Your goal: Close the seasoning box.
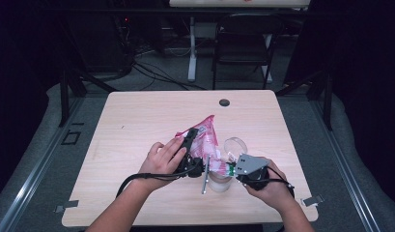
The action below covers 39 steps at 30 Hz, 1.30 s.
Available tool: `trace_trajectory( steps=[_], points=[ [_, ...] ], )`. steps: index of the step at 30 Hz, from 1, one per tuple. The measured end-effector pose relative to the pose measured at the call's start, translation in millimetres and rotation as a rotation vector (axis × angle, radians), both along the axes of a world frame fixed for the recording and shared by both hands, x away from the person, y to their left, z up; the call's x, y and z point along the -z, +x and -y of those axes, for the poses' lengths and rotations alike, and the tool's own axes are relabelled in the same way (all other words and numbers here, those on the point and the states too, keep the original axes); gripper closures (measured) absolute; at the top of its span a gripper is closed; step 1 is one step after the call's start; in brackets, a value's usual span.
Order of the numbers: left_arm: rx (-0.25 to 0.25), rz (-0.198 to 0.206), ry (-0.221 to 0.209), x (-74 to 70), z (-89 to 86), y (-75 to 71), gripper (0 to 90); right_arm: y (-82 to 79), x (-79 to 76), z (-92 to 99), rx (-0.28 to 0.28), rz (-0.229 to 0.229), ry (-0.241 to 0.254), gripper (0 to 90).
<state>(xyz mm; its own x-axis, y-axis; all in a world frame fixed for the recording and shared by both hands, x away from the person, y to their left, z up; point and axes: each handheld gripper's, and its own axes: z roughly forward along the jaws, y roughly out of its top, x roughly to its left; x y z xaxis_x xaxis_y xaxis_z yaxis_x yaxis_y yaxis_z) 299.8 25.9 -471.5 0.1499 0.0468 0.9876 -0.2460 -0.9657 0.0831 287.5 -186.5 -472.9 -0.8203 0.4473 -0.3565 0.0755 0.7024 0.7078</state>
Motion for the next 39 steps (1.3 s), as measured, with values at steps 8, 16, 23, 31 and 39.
trace_trajectory(
  steps=[8,16,23,31,39],
  points=[
    [0.003,-0.001,-0.001,1.2,0.2,-0.1,60.9,0.2,3.0,-2.6,-0.007,-0.009,-0.009,90.0],
    [0.003,0.001,-0.002,1.1,0.0,-0.3,61.0,0.6,2.8,-2.1,-0.007,-0.009,-0.003,90.0],
    [0.006,0.007,-0.002,0.6,0.2,-0.6,61.0,0.2,2.9,-2.3,-0.008,-0.010,0.001,90.0],
    [0.003,-0.003,-0.007,1.3,0.0,-0.3,61.1,-0.3,0.0,-0.3,0.001,0.002,-0.009,90.0],
    [0.003,0.002,-0.006,0.5,-1.1,-0.6,61.3,-1.7,-2.5,-0.5,-0.003,0.011,-0.005,90.0]
  ],
)
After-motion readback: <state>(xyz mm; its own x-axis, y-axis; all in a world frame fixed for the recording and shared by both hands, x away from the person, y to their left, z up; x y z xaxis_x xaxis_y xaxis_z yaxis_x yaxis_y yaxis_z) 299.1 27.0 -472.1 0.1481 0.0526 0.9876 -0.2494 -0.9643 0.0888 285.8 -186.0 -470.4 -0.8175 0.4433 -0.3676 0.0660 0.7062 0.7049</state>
